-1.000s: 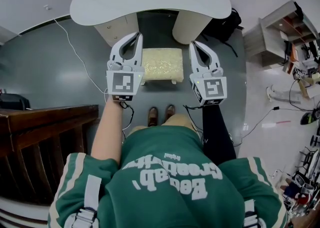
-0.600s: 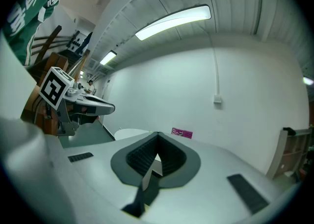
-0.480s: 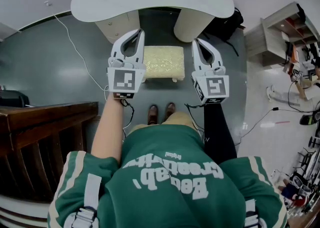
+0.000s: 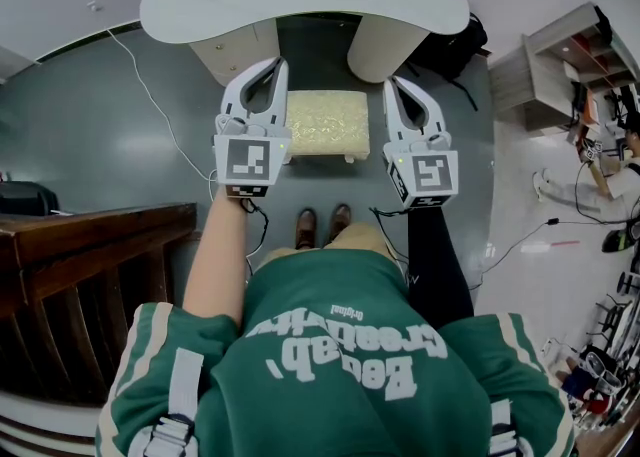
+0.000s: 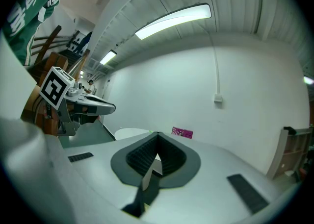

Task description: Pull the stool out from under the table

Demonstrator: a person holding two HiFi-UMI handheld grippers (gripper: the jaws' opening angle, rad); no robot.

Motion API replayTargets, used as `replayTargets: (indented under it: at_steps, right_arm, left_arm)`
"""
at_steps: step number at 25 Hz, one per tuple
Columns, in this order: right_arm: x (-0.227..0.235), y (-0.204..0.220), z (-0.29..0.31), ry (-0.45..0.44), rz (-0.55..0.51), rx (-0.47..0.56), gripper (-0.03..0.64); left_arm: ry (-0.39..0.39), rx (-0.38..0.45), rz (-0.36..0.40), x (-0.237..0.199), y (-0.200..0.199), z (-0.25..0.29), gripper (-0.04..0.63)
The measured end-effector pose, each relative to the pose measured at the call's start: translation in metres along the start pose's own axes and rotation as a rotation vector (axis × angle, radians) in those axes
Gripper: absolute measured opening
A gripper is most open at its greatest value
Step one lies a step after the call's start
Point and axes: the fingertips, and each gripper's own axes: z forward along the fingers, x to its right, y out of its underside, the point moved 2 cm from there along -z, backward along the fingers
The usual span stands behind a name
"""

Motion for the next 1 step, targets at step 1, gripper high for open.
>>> replayTargets:
  at_steps: [1]
  right_arm:
    - [0.0003,-0.0001,0.0004,0.0,0.0,0.0,0.006]
  left_arm:
    - [-0.001,0.0,0.0,-0.0005,0.0,0.0005,0.014]
